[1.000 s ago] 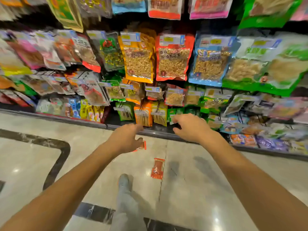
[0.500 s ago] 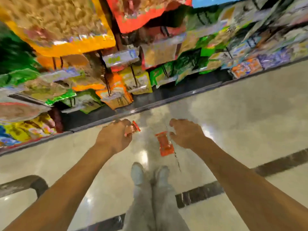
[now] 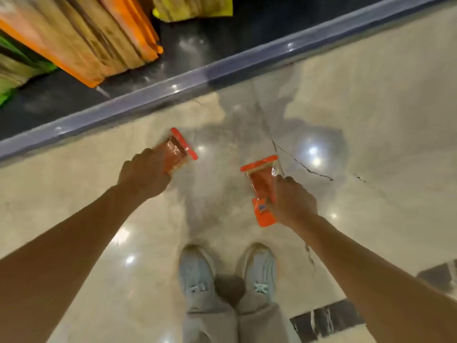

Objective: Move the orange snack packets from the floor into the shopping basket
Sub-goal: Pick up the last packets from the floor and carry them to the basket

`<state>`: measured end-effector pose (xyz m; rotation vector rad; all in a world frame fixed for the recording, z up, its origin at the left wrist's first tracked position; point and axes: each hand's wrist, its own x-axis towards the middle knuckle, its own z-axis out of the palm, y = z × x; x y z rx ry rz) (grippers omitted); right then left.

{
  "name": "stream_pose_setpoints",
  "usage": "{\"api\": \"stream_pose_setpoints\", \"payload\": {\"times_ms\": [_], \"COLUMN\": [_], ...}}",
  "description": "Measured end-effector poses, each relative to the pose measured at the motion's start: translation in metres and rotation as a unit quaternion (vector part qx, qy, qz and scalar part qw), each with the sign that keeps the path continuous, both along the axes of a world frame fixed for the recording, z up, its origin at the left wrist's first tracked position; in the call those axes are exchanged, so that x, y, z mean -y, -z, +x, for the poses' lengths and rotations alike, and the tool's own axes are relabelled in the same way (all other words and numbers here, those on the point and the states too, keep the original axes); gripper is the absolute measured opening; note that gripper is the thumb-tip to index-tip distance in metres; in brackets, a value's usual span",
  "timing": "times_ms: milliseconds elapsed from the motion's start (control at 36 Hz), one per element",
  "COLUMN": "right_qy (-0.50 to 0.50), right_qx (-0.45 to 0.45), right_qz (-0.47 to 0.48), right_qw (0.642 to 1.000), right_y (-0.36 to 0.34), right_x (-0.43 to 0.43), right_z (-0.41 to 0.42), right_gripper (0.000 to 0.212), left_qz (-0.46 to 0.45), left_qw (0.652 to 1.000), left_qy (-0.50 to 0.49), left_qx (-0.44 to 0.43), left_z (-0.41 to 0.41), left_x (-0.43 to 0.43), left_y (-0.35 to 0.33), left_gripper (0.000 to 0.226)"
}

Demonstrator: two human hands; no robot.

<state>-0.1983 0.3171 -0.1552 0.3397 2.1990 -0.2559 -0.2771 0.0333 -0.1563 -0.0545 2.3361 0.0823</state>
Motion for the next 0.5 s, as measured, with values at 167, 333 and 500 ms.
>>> {"api": "stream_pose_setpoints", "payload": {"times_ms": [167, 333, 500], "right_qy": [0.110, 0.252, 0.335], "right_qx": [-0.092, -0.129, -0.112], "right_qz": [0.040, 0.012, -0.025], "right_qw": [0.989, 0.959, 0.935], "right_y": [0.093, 0.119, 0.118], "right_x": [-0.001, -0.003, -0.006], "right_z": [0.013, 0.019, 0.020], "right_gripper": [0.082, 0.080, 0.058], "left_qz": [0.015, -0.033, -0.061], "left_qw": [0.998, 0.984, 0.981], "left_qy": [-0.035, -0.099, -0.173], "left_qx": [-0.054, -0.147, -0.063], "left_z": [0.001, -0.006, -0.018], "left_x": [0.008, 0.012, 0.014], "left_y": [0.104, 0.130, 0.122], "left_gripper": [0.093, 0.103, 0.101]}}
